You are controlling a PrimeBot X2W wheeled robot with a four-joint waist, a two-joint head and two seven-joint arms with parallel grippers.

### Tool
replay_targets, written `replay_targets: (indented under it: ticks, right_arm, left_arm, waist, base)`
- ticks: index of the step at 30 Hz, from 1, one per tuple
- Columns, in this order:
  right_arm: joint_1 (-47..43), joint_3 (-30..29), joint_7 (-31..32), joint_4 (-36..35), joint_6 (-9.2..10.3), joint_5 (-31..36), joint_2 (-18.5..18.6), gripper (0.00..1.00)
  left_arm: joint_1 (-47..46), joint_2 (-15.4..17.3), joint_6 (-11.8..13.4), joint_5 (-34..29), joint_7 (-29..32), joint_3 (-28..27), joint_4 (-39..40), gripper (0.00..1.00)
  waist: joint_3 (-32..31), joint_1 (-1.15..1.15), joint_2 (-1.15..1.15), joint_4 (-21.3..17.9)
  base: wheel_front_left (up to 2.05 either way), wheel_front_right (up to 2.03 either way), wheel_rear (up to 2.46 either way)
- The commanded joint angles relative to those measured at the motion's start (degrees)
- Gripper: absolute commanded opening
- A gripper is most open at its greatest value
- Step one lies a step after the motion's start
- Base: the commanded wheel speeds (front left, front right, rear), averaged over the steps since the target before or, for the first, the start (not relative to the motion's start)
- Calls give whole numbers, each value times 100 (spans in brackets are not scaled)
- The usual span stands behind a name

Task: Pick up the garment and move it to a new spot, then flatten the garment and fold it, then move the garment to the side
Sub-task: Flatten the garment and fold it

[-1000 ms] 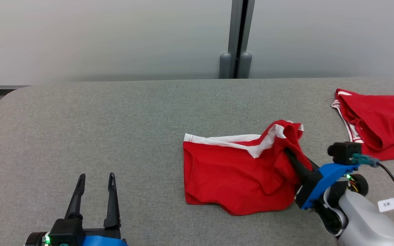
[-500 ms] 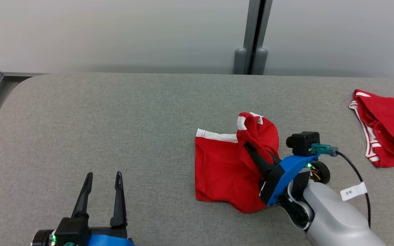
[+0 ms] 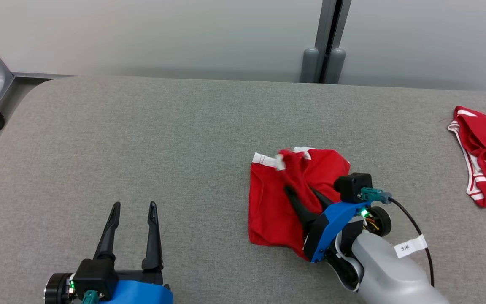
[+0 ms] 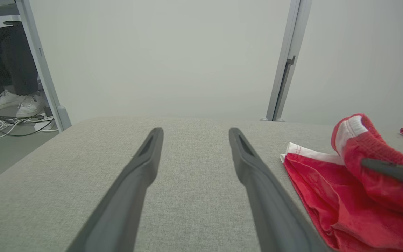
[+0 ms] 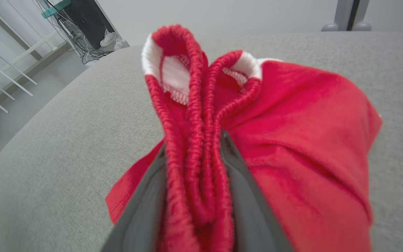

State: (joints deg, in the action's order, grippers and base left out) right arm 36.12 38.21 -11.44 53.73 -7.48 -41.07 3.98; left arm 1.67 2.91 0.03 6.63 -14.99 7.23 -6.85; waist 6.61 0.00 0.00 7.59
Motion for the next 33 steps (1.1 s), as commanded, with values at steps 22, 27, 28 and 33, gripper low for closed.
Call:
replay_targets:
  ticks: [22, 27, 28, 33]
  right_arm:
    - [-1341, -1934, -376, -2304, -3, 1459, 693, 100]
    - [-1948, -2527, -377, -2916, -3, 1847, 612, 100]
    - [-2050, -2623, -377, -3005, -2, 1881, 582, 100]
    - [-2364, -2874, -377, -3333, -3, 2019, 504, 100]
  left_arm:
    - [171, -3, -53, -181, -25, -391, 83, 100]
    - [258, -3, -60, -245, -25, -558, 80, 100]
    - [270, -2, -70, -268, -25, -583, 84, 100]
    - [321, -3, -91, -331, -25, -689, 96, 100]
  waist:
    - [-442, 0, 0, -790]
    - [-553, 0, 0, -972]
    - [-565, 0, 0, -998]
    - [-615, 0, 0, -1071]
  base:
    - [0, 0, 0]
    - [0, 0, 0]
    - [0, 0, 0]
    - [0, 0, 0]
